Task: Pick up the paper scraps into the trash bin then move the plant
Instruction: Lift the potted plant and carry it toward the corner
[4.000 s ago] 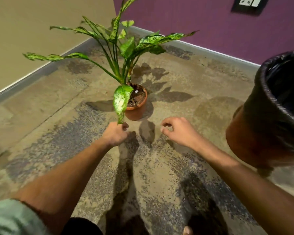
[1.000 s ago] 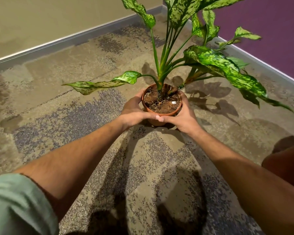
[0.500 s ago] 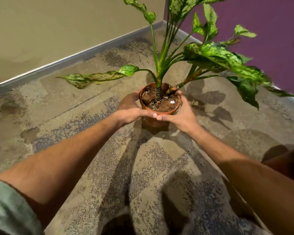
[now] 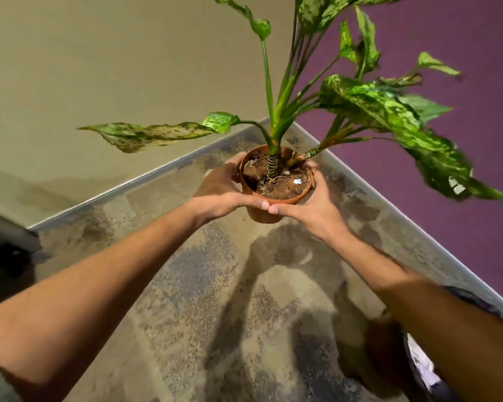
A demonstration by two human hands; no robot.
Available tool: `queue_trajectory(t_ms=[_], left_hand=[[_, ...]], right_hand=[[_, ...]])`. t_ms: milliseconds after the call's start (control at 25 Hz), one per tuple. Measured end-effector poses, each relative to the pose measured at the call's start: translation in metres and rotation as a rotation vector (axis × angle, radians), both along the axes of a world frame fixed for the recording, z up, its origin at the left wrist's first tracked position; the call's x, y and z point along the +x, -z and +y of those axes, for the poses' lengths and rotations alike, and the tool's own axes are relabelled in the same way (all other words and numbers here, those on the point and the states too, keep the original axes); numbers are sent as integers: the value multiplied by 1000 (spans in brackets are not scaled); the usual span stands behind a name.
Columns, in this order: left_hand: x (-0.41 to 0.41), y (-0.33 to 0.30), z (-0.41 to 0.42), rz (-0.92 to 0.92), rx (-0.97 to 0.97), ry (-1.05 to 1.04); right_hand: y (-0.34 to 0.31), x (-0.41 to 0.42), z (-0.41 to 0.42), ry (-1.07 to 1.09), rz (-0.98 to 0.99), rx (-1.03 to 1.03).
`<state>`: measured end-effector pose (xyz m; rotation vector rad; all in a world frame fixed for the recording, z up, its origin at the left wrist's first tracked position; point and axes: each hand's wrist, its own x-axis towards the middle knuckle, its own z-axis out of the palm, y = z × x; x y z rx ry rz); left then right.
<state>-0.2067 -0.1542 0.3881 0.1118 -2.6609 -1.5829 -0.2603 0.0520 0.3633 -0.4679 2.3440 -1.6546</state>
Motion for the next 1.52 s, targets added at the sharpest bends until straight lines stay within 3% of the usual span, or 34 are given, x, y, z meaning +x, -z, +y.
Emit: queue_trajectory(t_ms=[320,640,840,1120,1360,1520], left_hand=[[2,-277,14,29,146,16],[-3,-449,5,-1,156,15],[-36,-501,-23,4,113,-46],[-126,-545,-86,-13,151,46],[-214,-552,-111,-36,170,115],[-286,-524,-113,-87,241,141]], right_hand=[[-286,-1,11,31,112,132],[-455,-6,4,24,185,112],[-509,-36,-24,48,238,110],[-547,-117,-86,115,249,103],[-546,-193,-110,171,193,64],[-515,-260,-114,172,130,7]])
